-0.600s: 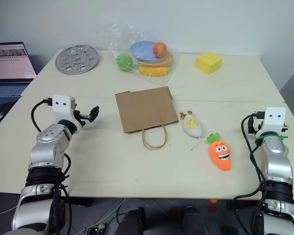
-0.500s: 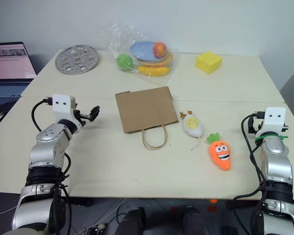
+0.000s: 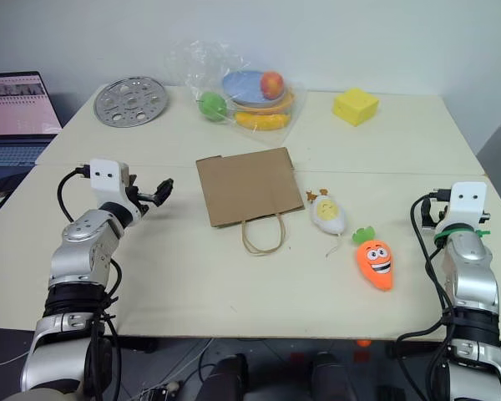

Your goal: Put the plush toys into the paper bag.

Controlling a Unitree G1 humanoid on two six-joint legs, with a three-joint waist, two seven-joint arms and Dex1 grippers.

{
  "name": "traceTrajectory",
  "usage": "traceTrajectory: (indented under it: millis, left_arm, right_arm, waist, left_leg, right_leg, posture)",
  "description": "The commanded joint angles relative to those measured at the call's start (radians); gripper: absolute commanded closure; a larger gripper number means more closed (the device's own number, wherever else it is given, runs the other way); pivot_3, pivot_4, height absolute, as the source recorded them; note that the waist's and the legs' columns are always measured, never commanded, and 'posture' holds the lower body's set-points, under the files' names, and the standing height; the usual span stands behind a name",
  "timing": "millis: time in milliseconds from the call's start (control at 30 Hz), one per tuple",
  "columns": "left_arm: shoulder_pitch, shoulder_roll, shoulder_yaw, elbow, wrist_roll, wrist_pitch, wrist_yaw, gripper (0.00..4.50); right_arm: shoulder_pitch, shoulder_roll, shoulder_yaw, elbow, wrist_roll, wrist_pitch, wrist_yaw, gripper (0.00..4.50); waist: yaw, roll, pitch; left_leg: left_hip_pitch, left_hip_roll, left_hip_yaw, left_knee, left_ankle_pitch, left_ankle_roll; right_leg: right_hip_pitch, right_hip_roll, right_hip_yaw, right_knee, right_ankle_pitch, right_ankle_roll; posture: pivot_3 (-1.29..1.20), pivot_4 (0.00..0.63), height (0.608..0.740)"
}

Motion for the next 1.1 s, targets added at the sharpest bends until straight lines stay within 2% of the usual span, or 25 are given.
traceTrajectory:
  millis: [33,300,400,533,667,733,933,1100]
  left_arm:
    - [0.005,0.026,0.030,-0.054,-0.023,-0.028,-0.031,0.03]
    - [0.021,0.066,0.020,-0.089,-0.036,-0.031,-0.124,0.03]
    - [0.030,0.114,0.011,-0.129,-0.054,-0.065,-0.237,0.03]
    - [0.039,0.166,-0.008,-0.223,-0.144,-0.026,-0.439,0.03]
    - [0.074,0.248,-0.150,-0.324,-0.133,-0.037,-0.694,0.03]
    - [0.066,0.257,-0.211,-0.319,-0.103,-0.085,-0.770,0.03]
    - [-0.017,0.206,-0.327,-0.147,0.010,-0.305,-0.849,0.03]
    - [-0.036,0.190,-0.373,-0.079,0.053,-0.461,-0.919,0.03]
  right_arm:
    - [-0.015,-0.022,-0.022,-0.020,0.011,-0.005,0.011,0.00]
    - [-0.010,-0.039,-0.018,-0.058,0.042,0.002,0.074,0.00]
    - [0.000,-0.074,0.003,-0.138,0.102,0.032,0.207,0.00]
    - [-0.014,-0.140,0.012,-0.288,0.251,0.118,0.418,0.00]
    - [-0.001,-0.267,0.090,-0.536,0.506,0.298,0.723,0.00]
    - [-0.001,-0.316,0.131,-0.624,0.583,0.361,0.796,0.00]
    - [-0.056,-0.353,0.157,-0.783,0.783,0.513,0.811,0.00]
    - [-0.034,-0.365,0.146,-0.842,0.795,0.525,0.763,0.00]
  waist:
    - [0.000,0.000,0.000]
    - [0.000,0.000,0.000]
    - [-0.001,0.000,0.000]
    - [-0.001,0.000,0.000]
    - [-0.001,0.001,0.001]
    - [0.000,0.001,0.001]
    - [0.003,0.001,0.001]
    - [0.007,0.000,0.001]
  left_leg:
    - [0.000,0.000,0.000,0.000,0.000,0.000]
    - [0.000,0.000,0.000,0.000,0.000,0.000]
    - [0.000,0.000,0.000,0.000,0.000,0.000]
    - [0.000,0.000,0.000,0.000,0.000,0.000]
    - [0.000,0.000,0.000,-0.001,0.000,0.000]
    - [0.000,0.000,0.000,-0.001,0.000,0.000]
    - [-0.001,0.001,0.000,0.000,0.000,0.000]
    - [-0.004,0.001,0.000,0.000,0.000,0.000]
  right_leg:
    - [0.000,0.000,0.000,0.000,0.000,0.000]
    - [0.000,0.000,0.000,0.000,0.000,0.000]
    - [0.000,0.000,0.000,0.000,0.000,0.000]
    - [0.000,0.000,0.000,-0.001,0.000,0.000]
    - [0.000,0.000,0.000,-0.001,0.000,0.000]
    - [0.000,0.000,0.000,-0.001,0.000,0.000]
    - [0.001,0.000,0.000,-0.006,0.000,0.000]
    - [0.001,0.000,0.000,-0.011,0.000,0.000]
  posture:
    - [0.00,0.150,0.740]
    - [0.00,0.150,0.740]
    - [0.00,0.150,0.740]
    - [0.00,0.150,0.740]
    - [0.00,0.150,0.740]
    - [0.00,0.150,0.740]
    - [0.00,0.150,0.740]
    - [0.00,0.150,0.740]
